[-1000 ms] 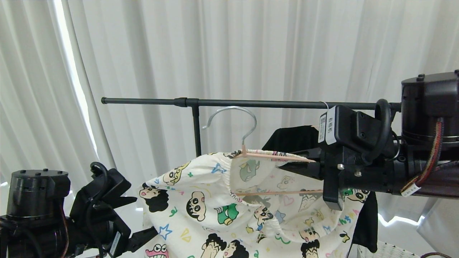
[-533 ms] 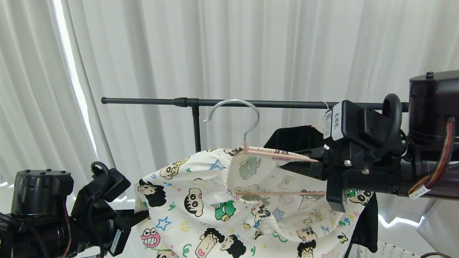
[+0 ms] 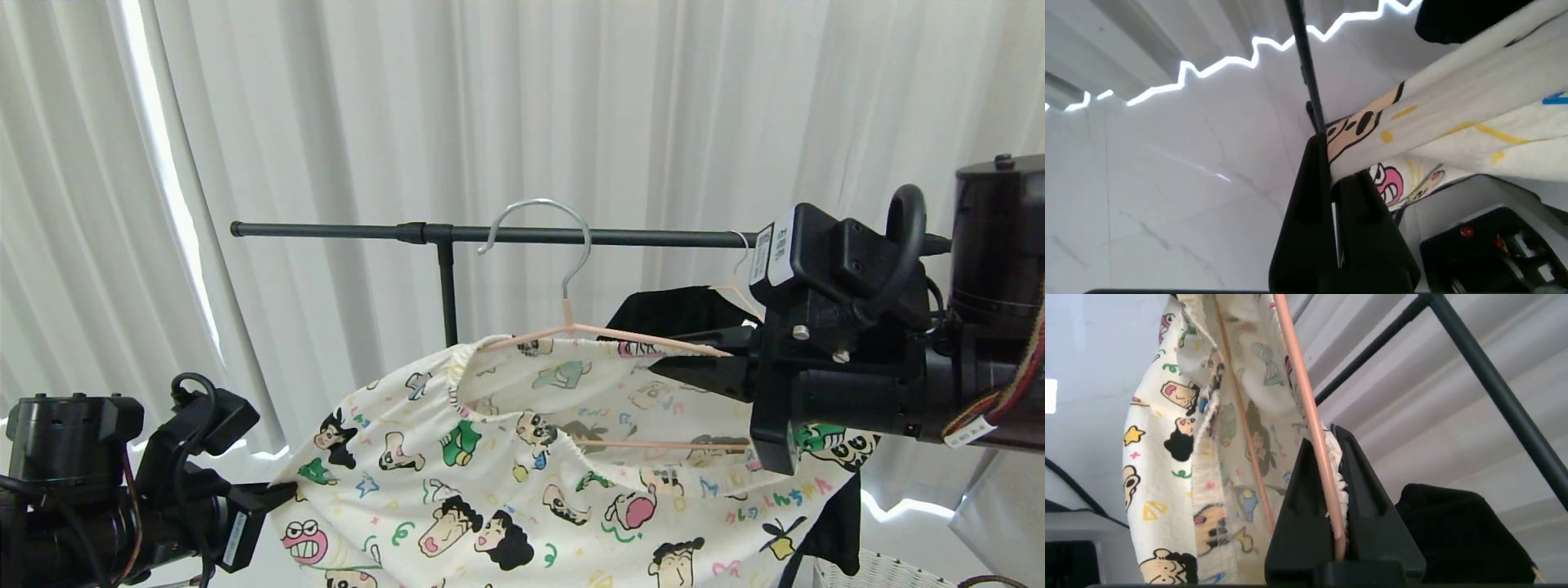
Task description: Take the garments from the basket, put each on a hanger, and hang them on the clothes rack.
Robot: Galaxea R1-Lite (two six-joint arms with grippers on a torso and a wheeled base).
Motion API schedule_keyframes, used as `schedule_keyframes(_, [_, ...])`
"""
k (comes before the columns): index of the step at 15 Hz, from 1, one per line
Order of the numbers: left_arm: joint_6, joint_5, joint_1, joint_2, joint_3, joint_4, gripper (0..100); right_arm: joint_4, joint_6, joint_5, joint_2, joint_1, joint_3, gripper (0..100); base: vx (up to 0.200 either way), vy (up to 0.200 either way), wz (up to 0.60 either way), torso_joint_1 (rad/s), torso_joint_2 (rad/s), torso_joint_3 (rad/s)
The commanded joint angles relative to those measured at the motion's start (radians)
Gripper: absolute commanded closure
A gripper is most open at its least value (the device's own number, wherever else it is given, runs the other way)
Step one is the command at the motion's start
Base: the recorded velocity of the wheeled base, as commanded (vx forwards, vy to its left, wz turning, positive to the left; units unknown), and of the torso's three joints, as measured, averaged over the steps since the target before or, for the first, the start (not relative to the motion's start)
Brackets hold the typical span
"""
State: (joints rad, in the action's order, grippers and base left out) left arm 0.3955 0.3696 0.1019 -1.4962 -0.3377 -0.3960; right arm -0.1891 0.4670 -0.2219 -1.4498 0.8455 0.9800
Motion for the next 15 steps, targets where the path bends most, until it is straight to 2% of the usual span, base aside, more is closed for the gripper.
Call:
schedule_keyframes(1, [0.0, -0.001, 0.01, -0.01, 0.0, 0.0, 100, -0.003, -0.005, 0.001, 0.006, 0.001, 0.002, 100, 0.0, 0.0, 0.0, 0.0, 0.0, 0.0])
schedule_keyframes(5, [0.002, -0.004, 0.01, -0.012, 0.002, 0.0, 100, -0.03, -0.054, 0.009, 0.005, 0.003, 0.0, 100, 0.0, 0.0, 0.0, 0.0, 0.0, 0.0])
schedule_keyframes(10, [0.009, -0.004, -0.014, 0.022, 0.006, -0.03, 100, -0.036, -0.057, 0.019, -0.001, 0.003, 0.0, 100, 0.0, 0.0, 0.0, 0.0, 0.0, 0.0])
schedule_keyframes(11, [0.009, -0.004, -0.014, 0.033, 0.009, -0.035, 0, -0.038, -0.057, 0.019, -0.003, 0.003, 0.0, 100, 0.0, 0.0, 0.0, 0.0, 0.0, 0.0])
schedule_keyframes(15, [0.0, -0.004, -0.013, 0.091, 0.012, -0.037, 0, -0.038, -0.057, 0.029, 0.005, -0.002, -0.026, 100, 0.0, 0.0, 0.0, 0.0, 0.0, 0.0])
